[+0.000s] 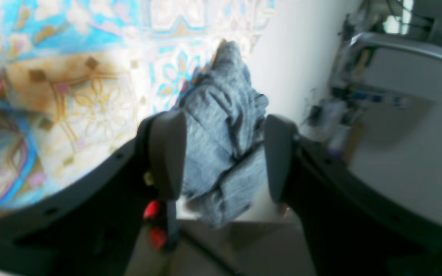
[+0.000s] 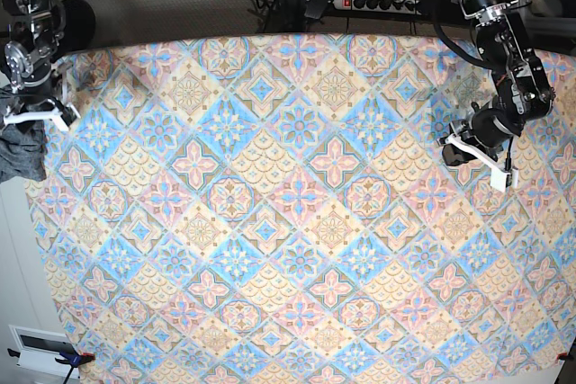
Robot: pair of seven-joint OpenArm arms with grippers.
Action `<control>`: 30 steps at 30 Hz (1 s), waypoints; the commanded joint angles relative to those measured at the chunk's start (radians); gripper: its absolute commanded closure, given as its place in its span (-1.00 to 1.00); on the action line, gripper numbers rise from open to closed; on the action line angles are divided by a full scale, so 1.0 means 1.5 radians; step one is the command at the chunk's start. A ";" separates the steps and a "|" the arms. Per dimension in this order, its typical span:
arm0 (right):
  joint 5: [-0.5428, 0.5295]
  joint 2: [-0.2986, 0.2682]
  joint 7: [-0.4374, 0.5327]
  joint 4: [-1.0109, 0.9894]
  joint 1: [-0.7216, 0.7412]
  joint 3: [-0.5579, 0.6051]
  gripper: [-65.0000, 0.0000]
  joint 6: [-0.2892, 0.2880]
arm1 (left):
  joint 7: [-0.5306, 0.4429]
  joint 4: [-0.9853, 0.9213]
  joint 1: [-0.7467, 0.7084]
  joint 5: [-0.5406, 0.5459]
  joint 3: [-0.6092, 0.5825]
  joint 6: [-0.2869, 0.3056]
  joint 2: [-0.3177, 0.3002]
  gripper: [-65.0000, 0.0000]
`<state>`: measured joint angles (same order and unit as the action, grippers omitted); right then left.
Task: Layout the t-shirt on the table in an organized manner, then fold the t-shirt properly
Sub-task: 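Lower the shirt at the table corner and open the right gripper, then lift the right gripper up away from the placed shirt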
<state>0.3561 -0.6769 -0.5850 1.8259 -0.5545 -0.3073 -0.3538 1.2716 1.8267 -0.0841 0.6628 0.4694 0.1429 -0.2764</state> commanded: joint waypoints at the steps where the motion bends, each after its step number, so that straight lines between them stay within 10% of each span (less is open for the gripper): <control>1: 0.008 -0.009 -0.014 -0.006 -0.003 -0.020 0.03 -0.001 | -0.012 0.009 0.007 0.009 0.003 0.002 -0.009 0.72; 30: 0.009 -0.009 0.002 -0.229 0.071 -0.030 -0.08 -0.009 | -0.012 0.009 0.004 0.009 0.006 0.002 -0.010 0.72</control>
<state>0.3580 -0.6632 -0.5816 1.4712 -0.4522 -0.3386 -0.3782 1.2716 1.8267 -0.0887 0.6628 0.4721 0.1436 -0.2771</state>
